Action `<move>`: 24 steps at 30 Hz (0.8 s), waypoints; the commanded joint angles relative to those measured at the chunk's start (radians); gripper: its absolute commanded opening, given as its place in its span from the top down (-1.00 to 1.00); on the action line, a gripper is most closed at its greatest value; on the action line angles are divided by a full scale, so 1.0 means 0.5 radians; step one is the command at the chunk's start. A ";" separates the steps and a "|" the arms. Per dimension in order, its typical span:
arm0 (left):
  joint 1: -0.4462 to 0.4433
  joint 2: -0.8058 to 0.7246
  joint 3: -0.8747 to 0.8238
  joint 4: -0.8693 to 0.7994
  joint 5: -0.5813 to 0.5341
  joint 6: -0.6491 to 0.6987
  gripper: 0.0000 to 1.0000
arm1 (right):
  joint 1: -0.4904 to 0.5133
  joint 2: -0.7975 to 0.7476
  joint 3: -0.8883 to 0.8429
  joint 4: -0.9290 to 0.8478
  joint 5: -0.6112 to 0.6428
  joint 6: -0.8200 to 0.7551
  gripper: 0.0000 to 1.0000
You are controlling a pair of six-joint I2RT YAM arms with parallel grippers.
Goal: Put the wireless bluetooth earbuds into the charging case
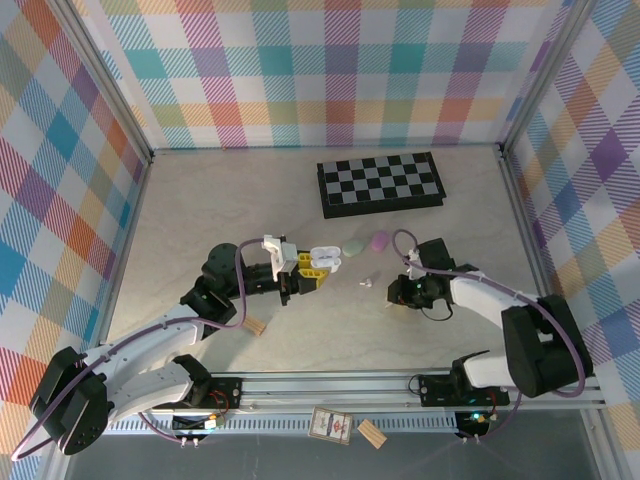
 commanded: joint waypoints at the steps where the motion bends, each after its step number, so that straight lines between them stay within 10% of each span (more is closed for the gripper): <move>1: -0.015 0.058 0.046 0.100 0.000 -0.038 0.95 | 0.055 -0.145 0.074 -0.082 0.133 -0.070 0.56; 24: -0.009 0.337 0.129 0.082 0.009 -0.074 0.94 | 0.865 -0.780 0.655 -0.243 0.866 -0.516 0.55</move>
